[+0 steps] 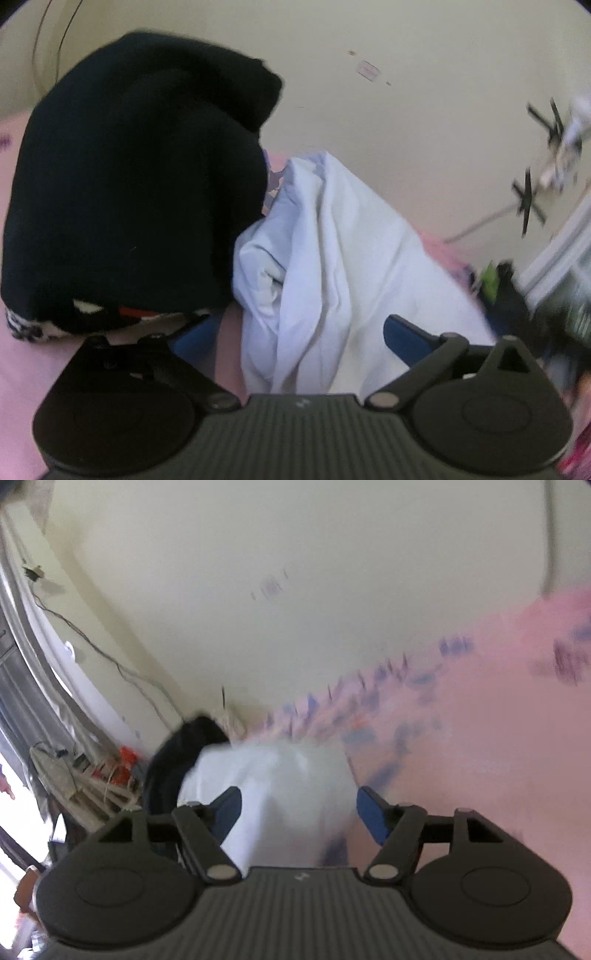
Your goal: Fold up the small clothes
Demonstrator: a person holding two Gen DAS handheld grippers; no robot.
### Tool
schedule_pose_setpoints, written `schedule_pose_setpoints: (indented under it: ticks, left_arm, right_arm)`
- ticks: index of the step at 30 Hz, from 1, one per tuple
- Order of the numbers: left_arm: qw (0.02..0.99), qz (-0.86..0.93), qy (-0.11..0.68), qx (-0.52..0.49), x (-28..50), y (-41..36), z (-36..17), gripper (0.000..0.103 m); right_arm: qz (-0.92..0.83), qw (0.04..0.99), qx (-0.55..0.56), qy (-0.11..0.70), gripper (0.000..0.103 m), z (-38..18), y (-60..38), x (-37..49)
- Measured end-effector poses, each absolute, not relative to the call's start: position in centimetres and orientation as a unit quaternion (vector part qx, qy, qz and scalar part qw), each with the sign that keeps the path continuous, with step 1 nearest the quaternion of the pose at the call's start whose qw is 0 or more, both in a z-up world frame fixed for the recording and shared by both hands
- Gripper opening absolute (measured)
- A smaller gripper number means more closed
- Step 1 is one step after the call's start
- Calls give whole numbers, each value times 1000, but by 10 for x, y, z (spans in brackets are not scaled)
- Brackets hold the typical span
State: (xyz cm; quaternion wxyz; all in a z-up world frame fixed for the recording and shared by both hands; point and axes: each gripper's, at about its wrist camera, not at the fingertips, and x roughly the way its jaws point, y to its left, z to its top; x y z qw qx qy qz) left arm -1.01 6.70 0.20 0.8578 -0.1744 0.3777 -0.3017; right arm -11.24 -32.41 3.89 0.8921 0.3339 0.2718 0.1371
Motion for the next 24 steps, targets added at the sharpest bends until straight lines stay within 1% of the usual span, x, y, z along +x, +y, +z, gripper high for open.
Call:
schedule_pose_setpoints:
  ticks: [3,5,6,7,8,9,10,12,13,14,18,24]
  left_arm:
    - [837,-307,396,-219,1,68,0,99]
    - [830,-313,404,-223,3,62,-1,90]
    - [829,-313,407,-220,3,59,-2,83]
    - [837,-304,405,-210,0,55,-1,63]
    - [841,-295,408,-195,-1,51,0,52]
    - [847,-284,412,-181,-4,47,1,40]
    - [846,-282,417,-179,-6,45,2,31]
    - [831,-297,430,-191,-11,39,4,26]
    - [826,-307,432,-194,-14,33,7,26]
    - [817,-326,434,-193,-17,22,12,26]
    - [803,-396,422,-145,-26,-51,42,25]
    - [776,-494,383,-77,-19,-216,99,25]
  right_arm:
    - [164,866,359,306,64,19,-318,-103]
    - [182,850,377,320,64,8,-309,-86]
    - [190,841,386,327,59,2,-303,-77]
    - [192,847,376,322,60,2,-292,-68]
    - [192,854,359,323,68,7,-282,-62]
    - [184,861,340,330,53,14,-271,-60]
    - [180,869,321,331,45,19,-263,-59]
    - [183,878,303,323,19,28,-260,-64]
    - [188,878,305,318,15,32,-265,-70]
    - [194,877,310,311,13,35,-275,-78]
    - [166,904,285,271,13,55,-322,-115]
    - [66,947,263,173,13,109,-433,-168]
